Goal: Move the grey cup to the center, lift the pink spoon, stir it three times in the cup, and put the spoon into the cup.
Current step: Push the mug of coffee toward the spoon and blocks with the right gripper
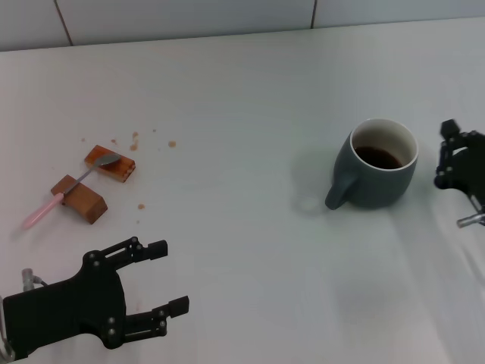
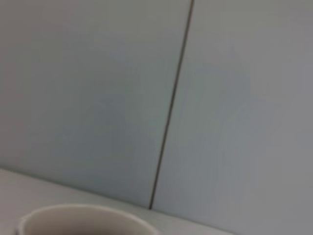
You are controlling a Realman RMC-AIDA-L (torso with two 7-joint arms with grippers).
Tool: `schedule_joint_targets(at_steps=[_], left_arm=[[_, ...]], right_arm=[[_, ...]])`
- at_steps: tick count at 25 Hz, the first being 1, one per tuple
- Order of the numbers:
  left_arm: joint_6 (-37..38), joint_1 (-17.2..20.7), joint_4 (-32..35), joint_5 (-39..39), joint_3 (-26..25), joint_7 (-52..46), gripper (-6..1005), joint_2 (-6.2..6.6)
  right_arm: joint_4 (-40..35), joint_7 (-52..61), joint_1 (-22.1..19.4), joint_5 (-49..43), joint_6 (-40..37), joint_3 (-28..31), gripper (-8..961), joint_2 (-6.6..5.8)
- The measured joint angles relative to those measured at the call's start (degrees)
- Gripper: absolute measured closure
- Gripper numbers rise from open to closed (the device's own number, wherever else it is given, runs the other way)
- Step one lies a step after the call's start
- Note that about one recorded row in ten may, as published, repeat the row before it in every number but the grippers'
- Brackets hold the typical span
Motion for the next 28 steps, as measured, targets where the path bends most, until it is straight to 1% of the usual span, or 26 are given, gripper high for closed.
schedule_joint_targets(at_steps=[5, 10, 14, 18, 19, 20, 22, 23, 24, 25, 28], left_arm=[[0.0, -0.02, 0.0, 0.0, 0.0, 0.0, 180, 0.0], [0.0, 0.0, 0.03, 0.0, 0.0, 0.0, 180, -0.05], [-0.01, 0.05, 0.04, 0.0, 0.0, 0.0, 181, -0.07], [-0.01, 0.05, 0.01, 0.0, 0.0, 0.0, 181, -0.09], [0.0, 0.05, 0.01, 0.0, 0.0, 0.0, 181, -0.09], [0.0, 0.03, 0.0, 0.0, 0.0, 0.0, 182, -0.08], [0.0, 0.02, 0.0, 0.0, 0.0, 0.0, 182, -0.09], [0.02, 0.02, 0.0, 0.0, 0.0, 0.0, 182, -0.09], [0.04, 0.01, 0.0, 0.0, 0.0, 0.0, 182, -0.09], [0.07, -0.01, 0.0, 0.0, 0.0, 0.0, 182, -0.09], [0.1, -0.06, 0.0, 0.0, 0.0, 0.0, 183, -0.09]], right_arm=[[0.64, -0.08, 1.61, -3.17, 2.91, 0.2, 956, 0.02], [1.77, -0.1, 2.76, -4.23, 3.46, 0.34, 955, 0.02], [4.04, -0.11, 4.65, -4.5, 3.54, 0.34, 955, 0.02], [5.86, -0.13, 6.4, -6.9, 3.6, 0.97, 954, 0.02], [6.5, -0.14, 7.12, -9.73, 3.77, 2.85, 954, 0.02], [6.5, -0.14, 7.12, -9.73, 3.77, 2.85, 952, 0.02], [6.82, -0.15, 7.64, -13.5, 4.6, 5.68, 948, 0.02], [6.87, -0.15, 7.87, -15.93, 5.4, 7.46, 946, 0.02], [6.88, -0.16, 8.37, -20.97, 7.36, 11.45, 943, 0.02], [6.88, -0.16, 8.37, -20.97, 7.36, 11.45, 941, 0.02], [7.37, -0.17, 8.88, -28.34, 9.95, 17.13, 935, 0.02]])
